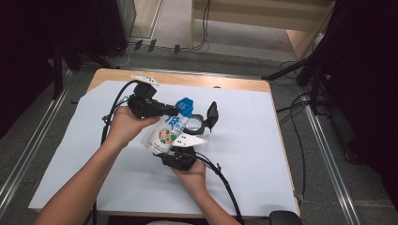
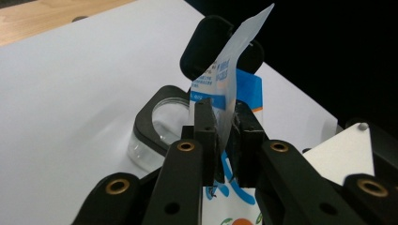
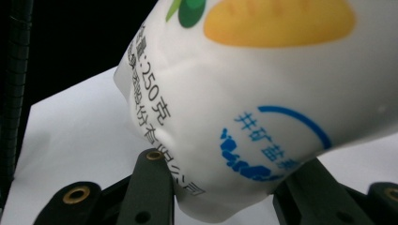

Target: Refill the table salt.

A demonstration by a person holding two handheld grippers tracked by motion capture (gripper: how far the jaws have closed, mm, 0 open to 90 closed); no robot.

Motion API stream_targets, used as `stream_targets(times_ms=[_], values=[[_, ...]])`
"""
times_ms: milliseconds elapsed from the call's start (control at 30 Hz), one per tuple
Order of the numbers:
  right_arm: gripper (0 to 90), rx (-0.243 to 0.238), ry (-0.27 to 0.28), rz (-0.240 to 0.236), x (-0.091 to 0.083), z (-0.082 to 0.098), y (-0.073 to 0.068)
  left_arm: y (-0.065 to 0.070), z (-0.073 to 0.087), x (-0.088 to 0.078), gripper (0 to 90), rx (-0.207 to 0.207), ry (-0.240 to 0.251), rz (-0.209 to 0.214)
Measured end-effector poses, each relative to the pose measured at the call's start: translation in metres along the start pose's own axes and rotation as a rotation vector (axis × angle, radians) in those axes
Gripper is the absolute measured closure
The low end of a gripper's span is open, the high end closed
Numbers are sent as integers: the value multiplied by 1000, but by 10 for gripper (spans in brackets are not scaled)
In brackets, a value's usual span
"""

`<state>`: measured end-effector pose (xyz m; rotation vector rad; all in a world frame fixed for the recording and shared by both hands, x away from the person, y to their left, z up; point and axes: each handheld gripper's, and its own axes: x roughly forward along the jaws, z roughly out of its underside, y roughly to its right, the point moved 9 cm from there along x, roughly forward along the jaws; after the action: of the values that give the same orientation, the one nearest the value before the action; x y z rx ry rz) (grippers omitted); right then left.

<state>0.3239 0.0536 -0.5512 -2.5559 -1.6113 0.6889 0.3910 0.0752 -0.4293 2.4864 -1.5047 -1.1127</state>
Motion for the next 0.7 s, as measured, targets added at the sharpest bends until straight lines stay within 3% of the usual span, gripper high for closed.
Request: stream_targets(times_ms=[233,467,567,700], values=[[697,14,9,-3,-1,-1,-1,-5,7,2,811,-7,-19,-6],[693,32,-1,-15,1,2,-4,-8,13,9,898,1,-52,-19],[676,43,1,-26,0,1,-5,-9,14,13,900,-6,-61,-20],[653,30,-8,-4,0,1,-2,-8,15,17,900,-11,-67,-18]])
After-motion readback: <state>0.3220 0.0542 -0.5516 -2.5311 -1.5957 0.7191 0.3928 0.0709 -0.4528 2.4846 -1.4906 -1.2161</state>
